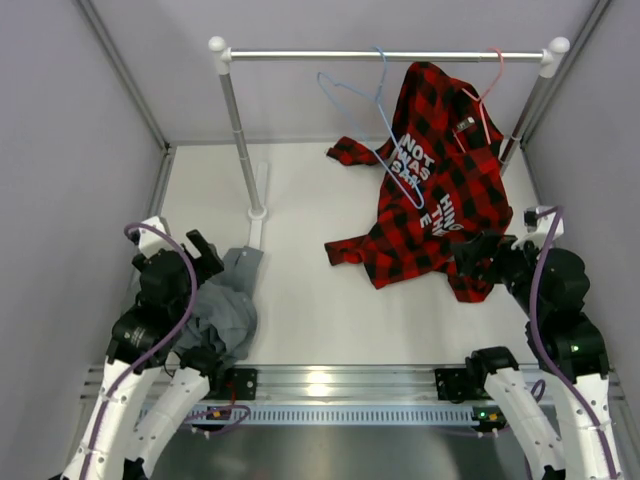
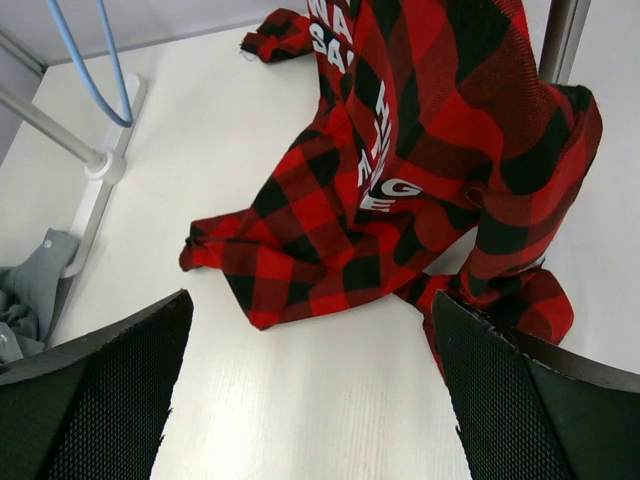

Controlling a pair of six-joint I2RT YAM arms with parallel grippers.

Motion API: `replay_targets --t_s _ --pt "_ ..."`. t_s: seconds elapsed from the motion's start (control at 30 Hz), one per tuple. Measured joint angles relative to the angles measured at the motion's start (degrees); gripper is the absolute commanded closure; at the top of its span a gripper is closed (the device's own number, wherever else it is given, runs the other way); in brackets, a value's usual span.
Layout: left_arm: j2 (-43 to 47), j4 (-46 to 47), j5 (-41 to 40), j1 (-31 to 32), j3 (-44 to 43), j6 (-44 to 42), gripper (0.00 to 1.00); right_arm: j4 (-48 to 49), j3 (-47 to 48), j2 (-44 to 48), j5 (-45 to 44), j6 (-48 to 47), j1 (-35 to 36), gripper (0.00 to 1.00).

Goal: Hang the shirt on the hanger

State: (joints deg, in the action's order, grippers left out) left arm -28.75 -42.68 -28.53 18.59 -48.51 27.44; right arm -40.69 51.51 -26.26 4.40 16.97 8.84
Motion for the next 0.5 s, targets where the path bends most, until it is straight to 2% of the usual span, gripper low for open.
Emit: replay_targets --t_s 0.07,0.27,0.4,0.43,0.5 --pt "-0.3 -0.7 -1.4 0.0 0.0 0.6 0.19 0.0 -0.1 0.1 0.1 0.0 0.0 0.01" --pt "-4.9 -5.6 -7.6 0.0 -0.7 8.2 0.18 0.3 -0.2 0.0 0.6 0.1 0.0 0.01" --pt "-10.5 -8.9 -8.2 0.0 -1.0 15.5 0.12 0.4 -0.2 -1.3 1.7 0.2 0.0 0.01" --pt "-11.8 -9.9 -8.5 0.0 -1.0 17.6 0.02 0.4 -0.2 -2.0 2.0 0.2 0.0 0.01" --pt "-14.2 -11.4 -9.1 0.0 -0.8 21.5 0.02 0.4 -0.2 -2.9 2.6 0.2 0.0 0.01"
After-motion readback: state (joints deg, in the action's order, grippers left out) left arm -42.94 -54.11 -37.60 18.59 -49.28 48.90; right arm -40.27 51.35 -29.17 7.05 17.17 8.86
